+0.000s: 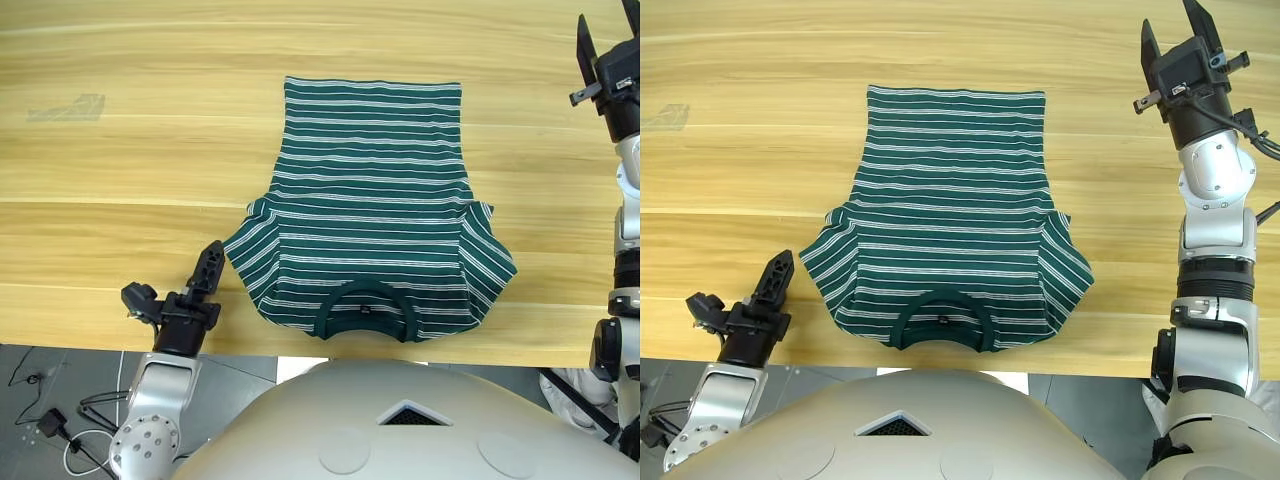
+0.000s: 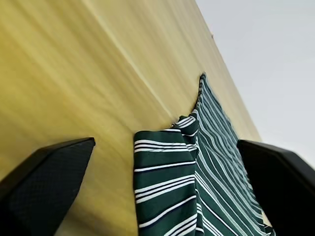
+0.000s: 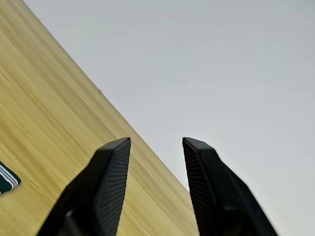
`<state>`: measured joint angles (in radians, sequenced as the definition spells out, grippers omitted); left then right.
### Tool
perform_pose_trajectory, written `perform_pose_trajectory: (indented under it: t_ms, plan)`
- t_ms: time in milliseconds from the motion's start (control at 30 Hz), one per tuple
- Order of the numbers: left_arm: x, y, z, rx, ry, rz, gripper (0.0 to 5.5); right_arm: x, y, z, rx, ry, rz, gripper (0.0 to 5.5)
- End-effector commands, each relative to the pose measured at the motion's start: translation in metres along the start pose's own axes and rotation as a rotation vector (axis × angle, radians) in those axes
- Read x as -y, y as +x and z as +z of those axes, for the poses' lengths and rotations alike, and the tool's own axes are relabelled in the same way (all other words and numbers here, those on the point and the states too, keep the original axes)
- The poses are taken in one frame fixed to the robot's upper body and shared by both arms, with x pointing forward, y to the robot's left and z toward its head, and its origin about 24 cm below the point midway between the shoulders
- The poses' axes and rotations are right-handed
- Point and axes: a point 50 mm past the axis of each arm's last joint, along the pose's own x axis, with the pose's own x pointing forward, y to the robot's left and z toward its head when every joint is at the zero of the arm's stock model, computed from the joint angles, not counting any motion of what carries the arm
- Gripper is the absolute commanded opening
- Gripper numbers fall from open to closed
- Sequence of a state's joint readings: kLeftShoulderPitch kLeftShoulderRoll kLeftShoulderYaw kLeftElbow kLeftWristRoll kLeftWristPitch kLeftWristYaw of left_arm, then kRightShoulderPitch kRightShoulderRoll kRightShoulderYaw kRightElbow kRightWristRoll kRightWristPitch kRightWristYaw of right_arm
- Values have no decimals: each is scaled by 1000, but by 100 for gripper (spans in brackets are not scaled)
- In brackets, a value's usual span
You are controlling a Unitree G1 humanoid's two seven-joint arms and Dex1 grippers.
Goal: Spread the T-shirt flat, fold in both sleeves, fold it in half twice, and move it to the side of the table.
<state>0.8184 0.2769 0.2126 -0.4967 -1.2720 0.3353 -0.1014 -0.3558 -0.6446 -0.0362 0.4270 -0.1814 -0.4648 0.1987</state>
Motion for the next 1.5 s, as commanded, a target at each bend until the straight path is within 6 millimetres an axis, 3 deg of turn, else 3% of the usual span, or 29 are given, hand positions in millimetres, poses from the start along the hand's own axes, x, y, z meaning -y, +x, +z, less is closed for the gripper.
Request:
perform_pose_trajectory:
  t_ms: [33, 133, 200, 767, 1167, 1367, 1500]
  plan:
    - [-11, 9, -16, -113, 16, 79, 536, 1, -3, -2, -21, -15, 1, 195]
    - [-9, 14, -19, -135, 26, 52, 536, -2, -2, -3, -27, -25, 10, 195]
    - [-8, 17, -18, -138, 34, 46, 508, -3, -2, -4, -30, -28, 15, 195]
    - [-10, 23, -22, -104, 152, 122, 191, -8, 0, -7, -39, -25, 30, 195]
    - [-12, 24, -23, -62, 207, 160, 6, -13, -5, -11, -59, -17, 37, 195]
    - [-12, 25, -21, -46, 260, 149, 2, -16, -5, -12, -64, -14, 40, 195]
    - [-2, 24, -19, -10, 355, 81, 2, -17, -5, -13, -67, -13, 39, 195]
